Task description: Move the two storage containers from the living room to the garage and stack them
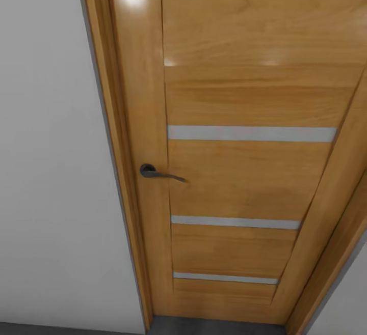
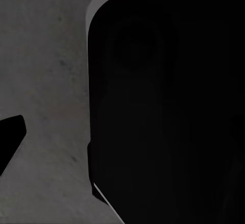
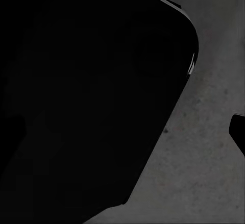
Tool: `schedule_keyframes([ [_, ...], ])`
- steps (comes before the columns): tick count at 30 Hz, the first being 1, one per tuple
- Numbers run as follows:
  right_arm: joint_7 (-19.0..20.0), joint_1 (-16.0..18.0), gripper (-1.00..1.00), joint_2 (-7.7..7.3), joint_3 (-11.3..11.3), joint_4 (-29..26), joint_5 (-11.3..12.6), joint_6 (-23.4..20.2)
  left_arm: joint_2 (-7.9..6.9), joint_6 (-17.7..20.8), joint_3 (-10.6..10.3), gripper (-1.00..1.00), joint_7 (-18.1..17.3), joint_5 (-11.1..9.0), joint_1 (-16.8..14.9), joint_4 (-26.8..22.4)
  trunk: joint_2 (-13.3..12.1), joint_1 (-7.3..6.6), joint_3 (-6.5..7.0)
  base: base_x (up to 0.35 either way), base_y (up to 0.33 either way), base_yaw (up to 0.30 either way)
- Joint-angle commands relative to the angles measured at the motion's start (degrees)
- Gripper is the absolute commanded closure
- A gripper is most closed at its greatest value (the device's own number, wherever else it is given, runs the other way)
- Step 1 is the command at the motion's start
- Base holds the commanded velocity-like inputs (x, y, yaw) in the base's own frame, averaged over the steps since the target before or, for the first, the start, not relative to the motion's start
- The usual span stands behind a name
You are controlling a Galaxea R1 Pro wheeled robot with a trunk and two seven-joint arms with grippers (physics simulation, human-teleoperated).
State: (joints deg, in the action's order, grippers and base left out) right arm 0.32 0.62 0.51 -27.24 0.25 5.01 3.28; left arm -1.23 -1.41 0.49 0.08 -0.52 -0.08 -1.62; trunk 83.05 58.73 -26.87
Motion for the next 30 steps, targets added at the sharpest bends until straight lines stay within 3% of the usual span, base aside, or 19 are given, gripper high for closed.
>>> schedule_keyframes([
  [1, 0.03, 0.05, -1.0, 0.02, -0.44, 0.1, 0.53, 0.23, 0.0, -0.16, 0.04, -1.0, 0.01, -0.04, -0.01, -0.02, 0.03, 0.0, -0.06, 0.016, 0.003, -0.245],
  [19, 0.03, 0.06, -1.0, 0.02, -0.44, 0.1, 0.53, 0.23, 0.0, -0.17, 0.04, -1.0, 0.07, -0.01, -0.01, -0.02, 0.03, 0.0, -0.06, 0.002, 0.0, -0.242],
  [30, 0.03, 0.06, -1.0, 0.02, -0.44, 0.11, 0.53, 0.23, 0.0, -0.16, 0.04, -1.0, 0.01, -0.01, -0.01, 0.03, 0.03, 0.0, -0.06, 0.079, -0.102, -0.036],
])
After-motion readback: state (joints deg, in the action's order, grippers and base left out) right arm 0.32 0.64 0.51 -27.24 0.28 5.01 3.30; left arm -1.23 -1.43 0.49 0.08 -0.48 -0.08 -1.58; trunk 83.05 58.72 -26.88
